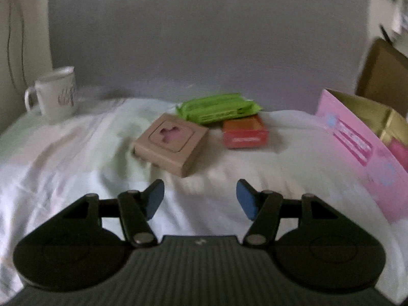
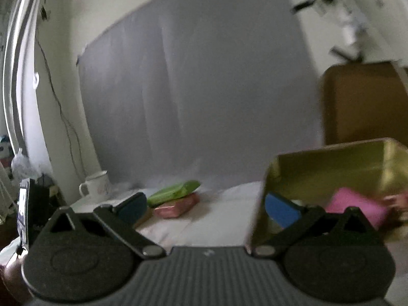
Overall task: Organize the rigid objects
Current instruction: 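Move the right gripper toward the green wipes pack, then grasp the green wipes pack with the right gripper and lift it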
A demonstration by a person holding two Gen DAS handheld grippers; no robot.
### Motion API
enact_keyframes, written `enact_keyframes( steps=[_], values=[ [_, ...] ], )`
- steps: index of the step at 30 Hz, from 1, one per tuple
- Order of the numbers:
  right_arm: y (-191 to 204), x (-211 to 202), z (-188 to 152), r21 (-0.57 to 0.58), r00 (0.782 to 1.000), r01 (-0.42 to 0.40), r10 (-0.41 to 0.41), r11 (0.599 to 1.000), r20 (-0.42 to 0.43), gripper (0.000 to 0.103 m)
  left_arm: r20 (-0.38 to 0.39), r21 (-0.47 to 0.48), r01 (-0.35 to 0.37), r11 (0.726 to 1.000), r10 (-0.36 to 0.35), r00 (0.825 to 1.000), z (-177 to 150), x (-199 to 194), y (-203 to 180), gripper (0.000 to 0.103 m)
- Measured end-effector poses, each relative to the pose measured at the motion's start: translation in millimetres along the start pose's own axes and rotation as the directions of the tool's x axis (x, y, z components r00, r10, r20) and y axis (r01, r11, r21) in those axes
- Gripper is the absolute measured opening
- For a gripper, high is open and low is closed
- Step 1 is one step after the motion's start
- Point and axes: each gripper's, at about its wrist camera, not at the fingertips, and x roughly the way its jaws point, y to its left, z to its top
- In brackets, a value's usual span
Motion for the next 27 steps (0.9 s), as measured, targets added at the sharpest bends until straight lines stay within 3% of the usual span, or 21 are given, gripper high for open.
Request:
enact_keyframes(
  steps=[2, 4, 8, 10, 14, 18, 19, 20, 21, 23, 27],
  values=[
    [9.5, 32.1, 9.4, 0.040, 0.997, -0.042, 0.044, 0.998, -0.059, 0.090, -0.031, -0.033, 0.013, 0.999, -0.014, 0.999, -4.7, 9.2, 6.2, 0.064],
    [15.4, 66.6, 21.1, 0.095, 0.991, -0.068, 0.078, 0.993, -0.112, 0.081, 0.014, -0.046, 0.036, 0.998, -0.035, 0.999, -4.9, -0.1, 11.0, 0.067],
    [29.4, 147.2, 34.9, 0.111, 0.976, -0.032, 0.055, 0.993, -0.210, 0.065, -0.024, -0.087, 0.067, 0.994, -0.069, 0.997, -4.0, 4.1, 16.0, 0.067],
    [32.4, 187.3, 39.5, 0.109, 0.969, 0.002, 0.025, 0.994, -0.245, 0.065, -0.029, -0.109, 0.081, 0.991, -0.084, 0.996, -4.0, 5.7, 19.0, 0.067],
    [26.0, 261.4, 39.3, 0.160, 0.942, 0.062, -0.005, 0.985, -0.334, 0.082, -0.040, -0.156, 0.110, 0.982, -0.118, 0.992, -1.4, 7.5, 26.0, 0.070],
    [8.8, 310.0, 28.0, 0.276, 0.918, 0.091, 0.026, 0.957, -0.395, 0.083, -0.044, -0.213, 0.148, 0.966, -0.161, 0.986, 2.2, 9.4, 35.4, 0.072],
    [6.3, 318.7, 24.8, 0.292, 0.912, 0.077, 0.051, 0.953, -0.408, 0.076, -0.045, -0.223, 0.154, 0.963, -0.168, 0.985, 2.5, 9.0, 37.1, 0.072],
    [4.7, 327.7, 21.4, 0.301, 0.897, 0.054, 0.087, 0.952, -0.433, 0.056, -0.045, -0.232, 0.159, 0.960, -0.174, 0.984, 2.8, 8.7, 38.6, 0.072],
    [4.4, 333.2, 18.1, 0.307, 0.884, 0.027, 0.121, 0.951, -0.452, 0.054, -0.045, -0.238, 0.164, 0.957, -0.180, 0.983, 3.1, 8.9, 39.8, 0.072],
    [4.4, 327.8, 16.6, 0.320, 0.892, -0.011, 0.154, 0.947, -0.425, 0.036, -0.045, -0.247, 0.169, 0.954, -0.186, 0.982, 3.3, 9.4, 41.2, 0.072],
    [5.7, 289.7, 15.7, 0.343, 0.904, -0.077, 0.211, 0.936, -0.373, 0.027, -0.047, -0.244, 0.171, 0.955, -0.188, 0.981, 3.7, 9.3, 41.4, 0.072]
  ],
)
